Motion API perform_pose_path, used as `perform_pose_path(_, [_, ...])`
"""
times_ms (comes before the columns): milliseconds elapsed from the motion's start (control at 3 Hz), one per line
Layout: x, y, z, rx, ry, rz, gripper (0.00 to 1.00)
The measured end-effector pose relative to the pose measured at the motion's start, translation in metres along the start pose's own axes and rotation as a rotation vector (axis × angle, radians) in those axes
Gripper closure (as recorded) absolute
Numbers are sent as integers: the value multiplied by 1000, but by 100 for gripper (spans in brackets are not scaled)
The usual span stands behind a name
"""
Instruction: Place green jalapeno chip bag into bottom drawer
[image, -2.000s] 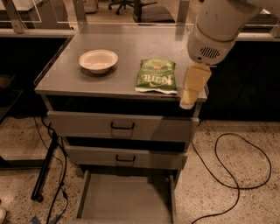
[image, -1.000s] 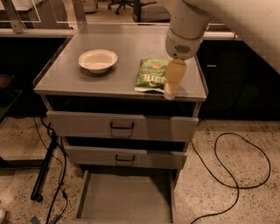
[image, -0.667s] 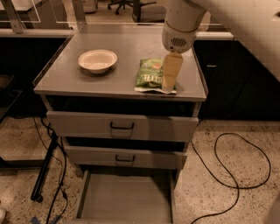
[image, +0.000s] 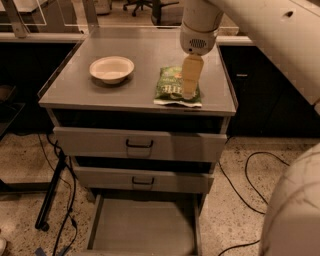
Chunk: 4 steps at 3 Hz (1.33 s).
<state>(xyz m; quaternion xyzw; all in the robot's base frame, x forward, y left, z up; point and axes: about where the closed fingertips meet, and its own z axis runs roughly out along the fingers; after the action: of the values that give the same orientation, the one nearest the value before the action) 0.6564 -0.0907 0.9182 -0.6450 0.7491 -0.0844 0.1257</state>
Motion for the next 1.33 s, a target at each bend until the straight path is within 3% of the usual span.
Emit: perform_pose_path(1333, [8,-37,56,-62,45,54,0])
